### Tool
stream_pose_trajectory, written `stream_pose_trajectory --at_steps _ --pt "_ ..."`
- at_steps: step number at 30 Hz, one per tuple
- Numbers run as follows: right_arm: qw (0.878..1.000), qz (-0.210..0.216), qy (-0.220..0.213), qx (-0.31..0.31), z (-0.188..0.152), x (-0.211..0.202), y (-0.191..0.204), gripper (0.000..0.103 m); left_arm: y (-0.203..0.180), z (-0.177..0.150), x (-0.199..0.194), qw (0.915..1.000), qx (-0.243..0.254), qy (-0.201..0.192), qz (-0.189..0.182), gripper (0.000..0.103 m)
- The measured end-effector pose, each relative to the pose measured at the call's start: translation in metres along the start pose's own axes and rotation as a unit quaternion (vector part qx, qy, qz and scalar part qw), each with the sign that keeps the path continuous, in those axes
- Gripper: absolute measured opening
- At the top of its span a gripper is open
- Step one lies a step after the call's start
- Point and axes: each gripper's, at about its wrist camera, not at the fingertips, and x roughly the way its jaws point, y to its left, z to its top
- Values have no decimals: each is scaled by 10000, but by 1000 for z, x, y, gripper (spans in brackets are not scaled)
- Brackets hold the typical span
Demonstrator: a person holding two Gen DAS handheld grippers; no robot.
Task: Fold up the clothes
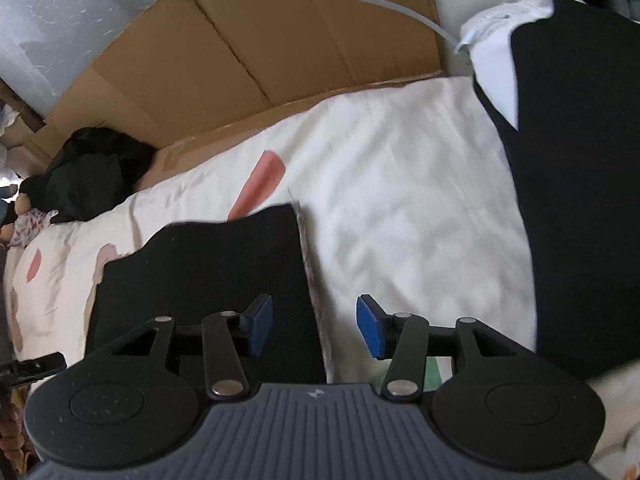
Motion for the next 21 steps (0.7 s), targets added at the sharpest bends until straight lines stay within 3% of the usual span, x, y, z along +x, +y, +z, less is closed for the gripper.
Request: stream_pose_trajectory --at_steps 5,10,18,21 --pt "9998 -96 107 -153 -12 -34 0 52 -7 -13 -32 9996 -251 -46 -102 67" --pt "9997 -173 143 -96 -23 -59 -3 52 -17 -18 -46 9999 -35 130 65 67" --pt "9996 -219 111 -106 -30 -86 -8 52 -19 -28 -68 9995 -125 273 117 67" --pt "9995 -232 196 -61 -39 -85 -11 52 -24 -42 -66 9995 6 267 186 61"
